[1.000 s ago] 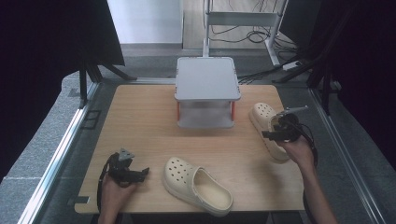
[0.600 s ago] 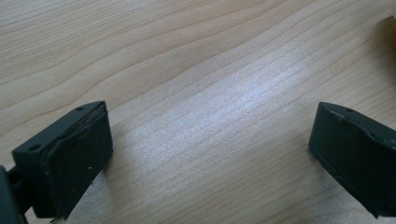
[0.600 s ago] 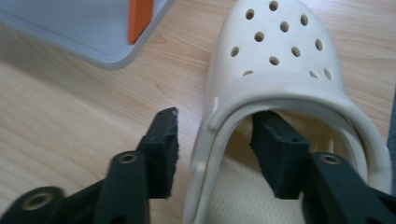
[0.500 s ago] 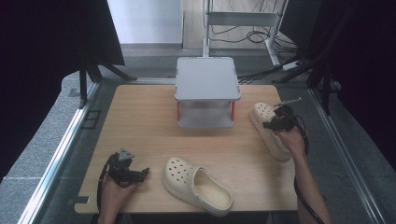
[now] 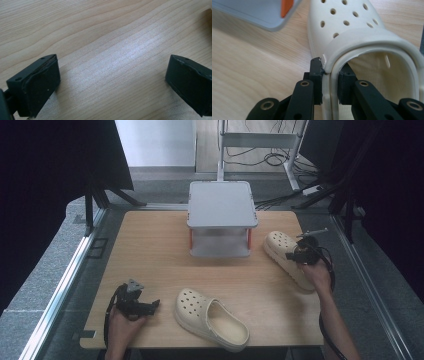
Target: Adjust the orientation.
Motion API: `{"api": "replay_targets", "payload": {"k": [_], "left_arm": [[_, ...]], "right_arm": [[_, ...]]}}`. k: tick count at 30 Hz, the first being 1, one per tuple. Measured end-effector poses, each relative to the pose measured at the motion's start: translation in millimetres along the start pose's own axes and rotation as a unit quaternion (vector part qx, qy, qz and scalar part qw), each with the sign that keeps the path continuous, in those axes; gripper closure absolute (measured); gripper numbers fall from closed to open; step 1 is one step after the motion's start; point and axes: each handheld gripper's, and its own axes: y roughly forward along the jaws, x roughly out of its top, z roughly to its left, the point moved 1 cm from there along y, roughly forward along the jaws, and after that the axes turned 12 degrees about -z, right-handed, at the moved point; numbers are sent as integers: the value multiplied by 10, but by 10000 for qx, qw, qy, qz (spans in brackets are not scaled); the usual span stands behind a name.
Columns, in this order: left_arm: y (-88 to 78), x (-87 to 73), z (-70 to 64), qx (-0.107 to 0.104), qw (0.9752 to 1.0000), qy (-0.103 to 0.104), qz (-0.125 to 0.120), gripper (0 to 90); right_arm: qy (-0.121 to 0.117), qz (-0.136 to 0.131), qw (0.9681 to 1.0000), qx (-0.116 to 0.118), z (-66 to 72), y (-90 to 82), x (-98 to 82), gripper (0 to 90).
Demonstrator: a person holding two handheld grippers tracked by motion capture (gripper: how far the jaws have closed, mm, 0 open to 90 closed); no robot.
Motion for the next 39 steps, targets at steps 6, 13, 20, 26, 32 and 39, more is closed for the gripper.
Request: {"api": "replay_targets", "payload": {"k": [6, 13, 20, 26, 32, 39], "left_arm": [[-1, 0, 2, -1, 10000, 9, 9, 0], [-2, 0, 2, 0, 10000, 11, 11, 0], [-1, 1, 1, 1, 10000, -1, 7, 0], [-2, 1, 1, -4, 10000, -3, 9, 0], [-2, 2, 4, -9, 10000, 12, 13, 0], [-3, 1, 2, -7, 10000, -2, 13, 0]], "right_arm": [[-235, -49, 9997, -28, 150, -215, -12, 772], [-582, -211, 9977, 274, 532, -495, -39, 771], [-812, -228, 9946, 604, 904, -565, -32, 771], [-1099, -142, 9881, 1071, 1377, -462, -9, 771], [-1341, -34, 9802, 1459, 1803, -317, -27, 771], [-1566, 124, 9730, 1692, 2169, -124, -107, 771]]}}
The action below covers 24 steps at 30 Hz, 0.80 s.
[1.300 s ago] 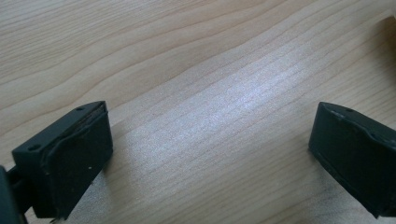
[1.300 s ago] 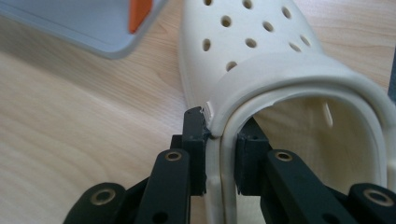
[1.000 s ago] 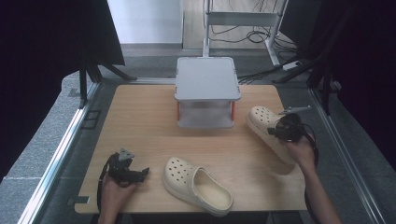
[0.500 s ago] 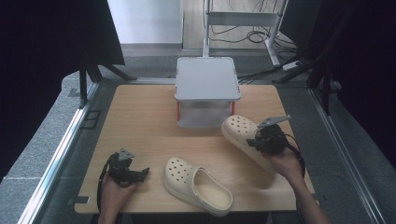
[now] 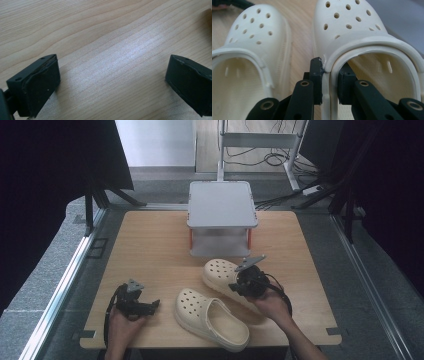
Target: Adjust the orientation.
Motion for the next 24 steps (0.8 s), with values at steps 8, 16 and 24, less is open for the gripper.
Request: {"api": "replay_targets", "payload": {"k": [8, 16, 24], "left_arm": [[0, -1, 0, 3, 10000, 11, 4, 0], [0, -1, 0, 4, 10000, 11, 1, 0], [-1, 0, 0, 3, 10000, 16, 8, 0]], "right_arm": [[-85, 187, 9990, 387, 220, 166, -38, 768], [-101, 284, 9974, 652, 215, 232, -60, 723], [-181, 27, 9977, 652, 72, -30, -50, 402]]}}
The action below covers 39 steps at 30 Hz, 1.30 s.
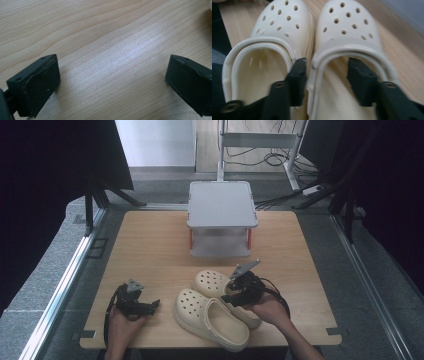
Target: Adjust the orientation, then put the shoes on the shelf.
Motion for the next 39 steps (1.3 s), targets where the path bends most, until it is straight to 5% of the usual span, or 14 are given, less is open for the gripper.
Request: {"api": "replay_targets", "payload": {"k": [5, 15, 33, 39], "left_arm": [[2, -1, -2, 7, 10000, -12, -15, 0], [1, 0, -1, 3, 10000, -4, -7, 0], [1, 0, -1, 3, 10000, -3, -7, 0], [1, 0, -1, 3, 10000, -10, -11, 0]], "right_arm": [[-104, -80, 9999, 54, -32, -143, -48, 287], [-471, -77, 9987, 177, 110, -137, -113, 232], [-423, 387, 9971, 499, 251, 344, -116, 274], [-424, 478, 9974, 346, 274, 440, -110, 370]]}}
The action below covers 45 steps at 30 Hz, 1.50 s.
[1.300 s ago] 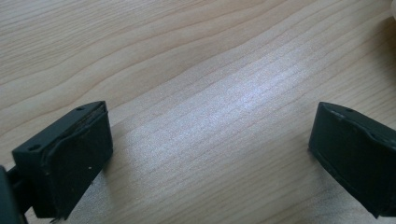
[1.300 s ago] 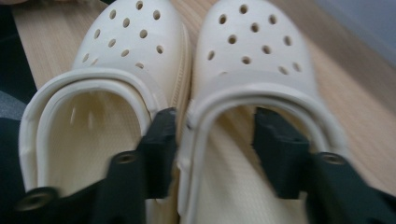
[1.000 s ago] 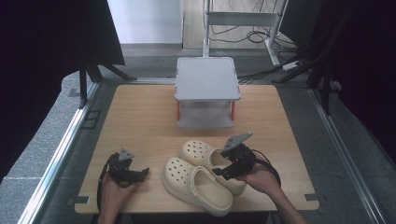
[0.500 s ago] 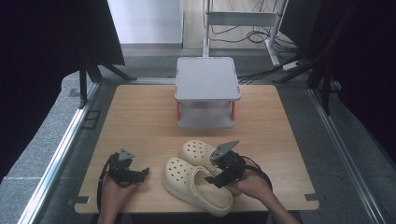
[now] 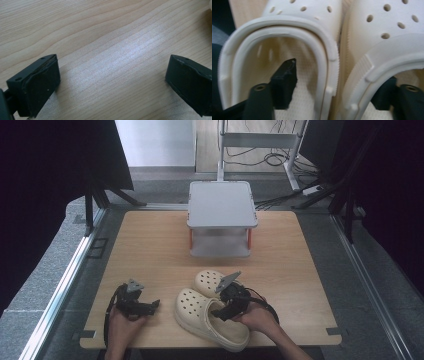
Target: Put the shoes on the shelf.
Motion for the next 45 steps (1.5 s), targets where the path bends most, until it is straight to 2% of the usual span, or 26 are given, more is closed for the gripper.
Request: {"api": "replay_targets", "payload": {"k": [6, 8, 11, 15, 24, 28, 45], "left_arm": [[0, 0, -1, 3, 10000, -2, -3, 0], [-1, 0, 1, 1, 10000, 7, 5, 0], [-1, 0, 1, 1, 10000, 7, 4, 0], [-1, 0, 0, 1, 10000, 6, 4, 0], [-1, 0, 1, 1, 10000, 7, 6, 0], [-1, 0, 0, 1, 10000, 6, 6, 0], [-2, 1, 3, -8, 10000, 7, 14, 0]], "right_arm": [[66, 31, 9998, -171, -43, 14, 11, 533], [151, 59, 9998, -93, -57, 15, 17, 581], [222, 122, 9996, -98, -50, 10, 29, 620], [346, 186, 9992, -110, -38, 5, 44, 634], [338, 256, 9991, -82, -26, -38, 67, 640], [438, 242, 9987, 29, -27, -107, 88, 641], [620, 75, 9979, -196, -139, -451, 269, 640]]}}
